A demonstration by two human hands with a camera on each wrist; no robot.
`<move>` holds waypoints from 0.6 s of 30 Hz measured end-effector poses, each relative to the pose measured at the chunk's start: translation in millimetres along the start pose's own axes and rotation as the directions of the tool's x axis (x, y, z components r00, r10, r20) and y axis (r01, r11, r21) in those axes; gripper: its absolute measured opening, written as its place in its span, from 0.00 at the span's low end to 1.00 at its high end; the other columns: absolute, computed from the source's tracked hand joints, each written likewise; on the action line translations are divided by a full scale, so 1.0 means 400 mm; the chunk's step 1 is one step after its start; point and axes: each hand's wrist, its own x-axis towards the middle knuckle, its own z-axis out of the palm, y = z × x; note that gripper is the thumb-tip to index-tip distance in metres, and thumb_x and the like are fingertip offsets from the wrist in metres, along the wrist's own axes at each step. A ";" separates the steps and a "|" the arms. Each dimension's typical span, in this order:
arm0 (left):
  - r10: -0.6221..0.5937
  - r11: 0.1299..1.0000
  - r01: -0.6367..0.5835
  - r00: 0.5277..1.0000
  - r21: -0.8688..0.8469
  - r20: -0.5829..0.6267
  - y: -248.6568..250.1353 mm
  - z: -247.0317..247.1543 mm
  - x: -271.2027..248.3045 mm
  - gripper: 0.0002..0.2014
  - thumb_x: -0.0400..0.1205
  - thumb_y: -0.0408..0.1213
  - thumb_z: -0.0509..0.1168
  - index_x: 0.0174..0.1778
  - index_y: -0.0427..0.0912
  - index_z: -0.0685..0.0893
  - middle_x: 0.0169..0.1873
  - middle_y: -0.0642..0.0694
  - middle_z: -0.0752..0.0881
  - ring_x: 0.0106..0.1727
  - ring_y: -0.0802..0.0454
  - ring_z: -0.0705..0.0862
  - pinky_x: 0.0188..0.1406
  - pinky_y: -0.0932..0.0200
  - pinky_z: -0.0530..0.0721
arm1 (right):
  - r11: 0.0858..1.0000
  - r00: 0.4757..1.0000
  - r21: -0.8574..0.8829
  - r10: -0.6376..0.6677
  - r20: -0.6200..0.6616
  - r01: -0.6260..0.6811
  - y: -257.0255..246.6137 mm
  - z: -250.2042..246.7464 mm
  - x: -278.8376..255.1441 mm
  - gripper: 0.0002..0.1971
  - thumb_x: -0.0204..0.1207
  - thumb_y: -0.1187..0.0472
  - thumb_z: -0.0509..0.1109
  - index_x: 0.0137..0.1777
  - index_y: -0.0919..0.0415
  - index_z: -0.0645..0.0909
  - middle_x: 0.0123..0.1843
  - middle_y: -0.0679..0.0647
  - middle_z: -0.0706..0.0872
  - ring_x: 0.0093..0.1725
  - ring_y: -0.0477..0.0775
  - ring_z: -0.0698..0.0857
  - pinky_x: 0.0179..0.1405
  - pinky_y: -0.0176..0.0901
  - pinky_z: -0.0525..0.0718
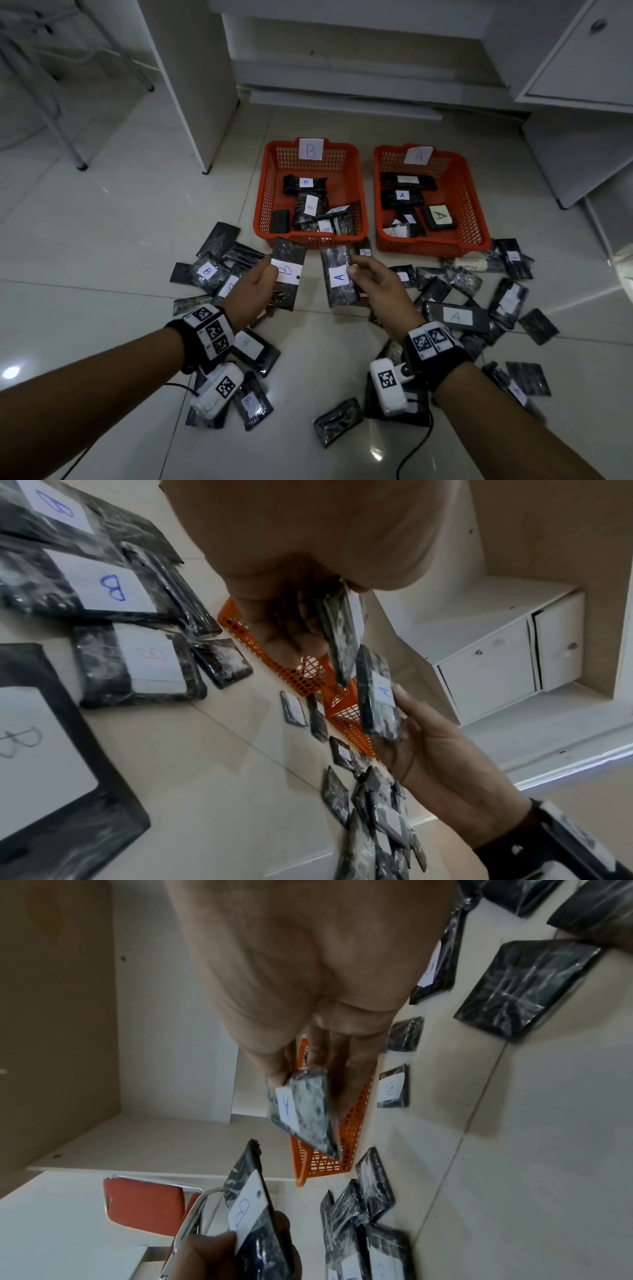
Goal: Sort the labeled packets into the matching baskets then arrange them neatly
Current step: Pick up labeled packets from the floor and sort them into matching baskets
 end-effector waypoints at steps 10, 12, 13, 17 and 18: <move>0.101 0.985 -0.094 0.994 0.148 -0.036 0.011 0.017 0.040 0.18 0.87 0.35 0.65 0.72 0.54 0.79 0.56 0.57 0.90 0.54 0.56 0.89 0.55 0.49 0.89 | 0.972 0.915 -0.195 -0.193 -0.353 0.130 -0.078 -0.101 0.104 0.13 0.90 0.61 0.64 0.71 0.50 0.80 0.51 0.49 0.89 0.38 0.40 0.86 0.34 0.35 0.82; 0.131 0.977 -0.121 0.990 0.174 -0.049 0.014 0.015 0.065 0.19 0.86 0.34 0.66 0.72 0.53 0.79 0.56 0.56 0.89 0.53 0.57 0.89 0.54 0.47 0.90 | 0.947 0.883 -0.282 -0.258 -0.392 0.152 -0.097 -0.134 0.164 0.22 0.86 0.63 0.68 0.79 0.52 0.75 0.62 0.49 0.88 0.52 0.42 0.88 0.47 0.37 0.85; 0.135 0.975 -0.121 0.989 0.189 -0.061 0.019 0.014 0.082 0.18 0.86 0.35 0.67 0.72 0.53 0.79 0.55 0.57 0.89 0.51 0.58 0.90 0.52 0.46 0.91 | 0.936 0.870 -0.324 -0.272 -0.411 0.140 -0.106 -0.151 0.193 0.27 0.84 0.65 0.71 0.82 0.52 0.72 0.66 0.49 0.86 0.57 0.45 0.87 0.51 0.36 0.85; 0.119 0.980 -0.086 0.976 0.181 -0.181 0.046 0.008 0.180 0.16 0.85 0.42 0.70 0.68 0.57 0.79 0.49 0.57 0.88 0.45 0.53 0.92 0.46 0.43 0.92 | 0.792 0.892 -0.610 -0.279 -0.356 0.005 -0.109 -0.209 0.287 0.22 0.82 0.67 0.72 0.74 0.57 0.74 0.59 0.55 0.88 0.56 0.57 0.89 0.49 0.43 0.81; 0.120 0.983 -0.084 0.967 0.165 -0.225 0.053 0.008 0.210 0.16 0.85 0.43 0.71 0.67 0.58 0.79 0.47 0.56 0.89 0.45 0.53 0.92 0.46 0.45 0.92 | 0.739 0.907 -0.674 -0.268 -0.324 -0.022 -0.102 -0.221 0.304 0.16 0.83 0.65 0.71 0.69 0.59 0.76 0.57 0.59 0.89 0.55 0.61 0.89 0.49 0.44 0.80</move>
